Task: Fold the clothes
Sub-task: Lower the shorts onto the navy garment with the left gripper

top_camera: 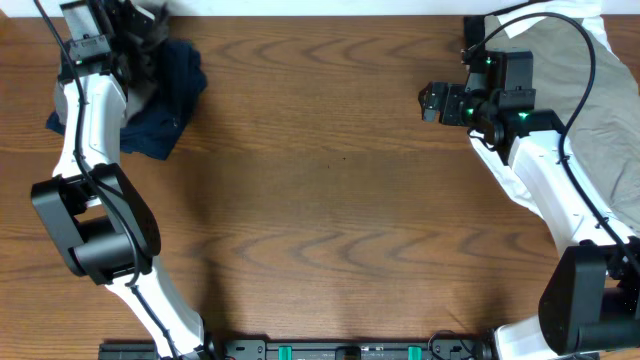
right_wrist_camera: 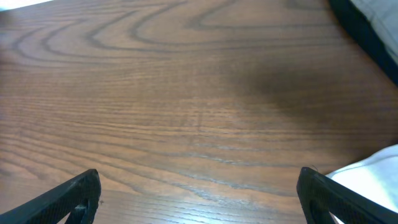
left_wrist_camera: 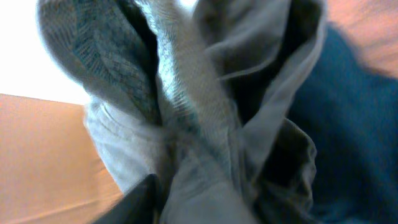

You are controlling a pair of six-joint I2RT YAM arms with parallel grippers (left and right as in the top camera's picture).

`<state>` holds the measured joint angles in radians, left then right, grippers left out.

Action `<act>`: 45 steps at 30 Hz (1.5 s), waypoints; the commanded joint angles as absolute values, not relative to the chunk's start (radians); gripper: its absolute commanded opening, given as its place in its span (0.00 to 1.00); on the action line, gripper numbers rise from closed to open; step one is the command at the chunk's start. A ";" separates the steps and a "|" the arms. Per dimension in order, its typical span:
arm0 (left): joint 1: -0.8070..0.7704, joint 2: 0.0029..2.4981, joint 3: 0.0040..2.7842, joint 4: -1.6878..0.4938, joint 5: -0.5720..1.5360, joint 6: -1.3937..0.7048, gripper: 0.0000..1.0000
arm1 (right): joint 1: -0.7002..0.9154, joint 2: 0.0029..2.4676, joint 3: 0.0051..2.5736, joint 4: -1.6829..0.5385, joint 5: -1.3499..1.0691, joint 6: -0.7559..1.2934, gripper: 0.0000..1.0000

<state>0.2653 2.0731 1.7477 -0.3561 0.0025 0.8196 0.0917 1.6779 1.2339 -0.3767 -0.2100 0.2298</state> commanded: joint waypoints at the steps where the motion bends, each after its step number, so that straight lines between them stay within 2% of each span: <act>1: 0.256 2.095 1.771 -0.401 0.170 0.728 0.57 | 0.116 1.678 1.232 -0.375 -0.218 0.223 0.98; 3: 0.244 2.095 1.771 -0.430 0.242 0.723 0.61 | 0.124 1.678 1.232 -0.373 -0.218 0.223 0.98; 5: 0.230 2.095 1.771 -0.437 0.281 0.715 0.73 | 0.128 1.678 1.232 -0.366 -0.218 0.223 0.98; 7: 0.209 2.094 1.771 -0.430 0.275 0.698 0.76 | 0.131 1.678 1.232 -0.363 -0.218 0.223 0.98; 10: 0.176 2.078 1.772 -0.403 0.200 0.673 0.87 | 0.132 1.678 1.232 -0.362 -0.219 0.223 0.98; 12: 0.166 2.057 1.771 -0.370 0.086 0.582 0.90 | 0.132 1.678 1.232 -0.366 -0.222 0.223 0.98; 15: 0.170 2.023 1.771 -0.346 -0.003 0.400 0.90 | 0.132 1.678 1.232 -0.368 -0.222 0.223 0.99; 20: 0.208 2.011 1.771 -0.338 0.056 0.148 0.91 | 0.132 1.678 1.232 -0.367 -0.221 0.223 0.99; 26: 0.278 2.040 1.762 -0.247 0.332 0.098 0.91 | 0.132 1.678 1.232 -0.372 -0.221 0.200 0.99; 31: 0.332 2.092 1.717 -0.114 0.434 0.046 0.91 | 0.132 1.678 1.232 -0.384 -0.221 0.184 0.99; 40: 0.334 2.301 1.707 0.125 0.445 0.046 0.91 | 0.132 1.678 1.232 -0.385 -0.221 0.174 0.99; 41: 0.333 2.326 1.707 0.152 0.445 0.046 0.99 | 0.132 1.678 1.232 -0.385 -0.221 0.173 0.99; 45: 0.327 2.436 1.707 0.236 0.445 0.046 0.98 | 0.132 1.678 1.232 -0.385 -0.221 0.174 0.99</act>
